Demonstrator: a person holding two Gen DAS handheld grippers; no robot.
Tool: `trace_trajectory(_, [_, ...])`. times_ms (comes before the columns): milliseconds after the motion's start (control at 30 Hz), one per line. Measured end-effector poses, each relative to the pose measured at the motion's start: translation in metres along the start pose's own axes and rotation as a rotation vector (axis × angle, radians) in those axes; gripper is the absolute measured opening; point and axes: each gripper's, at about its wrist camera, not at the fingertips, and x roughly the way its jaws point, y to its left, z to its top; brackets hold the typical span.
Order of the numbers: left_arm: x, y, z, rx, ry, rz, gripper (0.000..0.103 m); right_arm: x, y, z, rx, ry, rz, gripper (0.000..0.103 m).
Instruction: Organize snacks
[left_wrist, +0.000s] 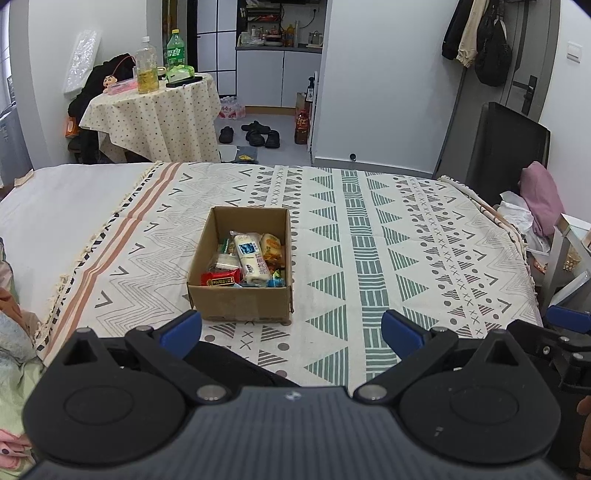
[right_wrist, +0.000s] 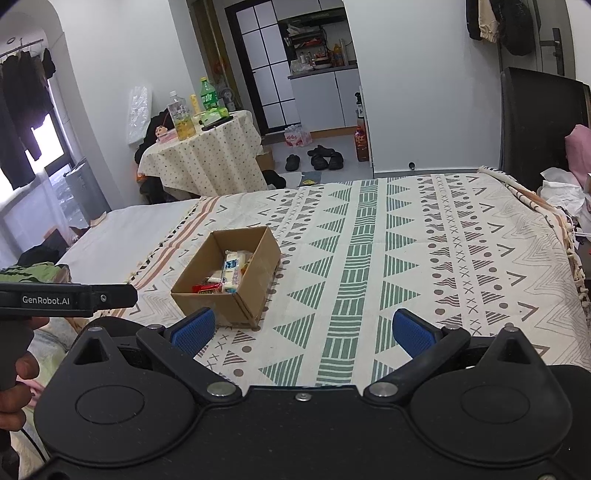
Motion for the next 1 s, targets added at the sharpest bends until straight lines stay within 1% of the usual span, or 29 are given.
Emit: trace_trajectory(1000, [0.0031, -0.0078, 0.0021, 0.014, 0.003, -0.013, 0.103, -0.0023, -0.0073, 0.0, 0.008, 0.002, -0.002, 0.103])
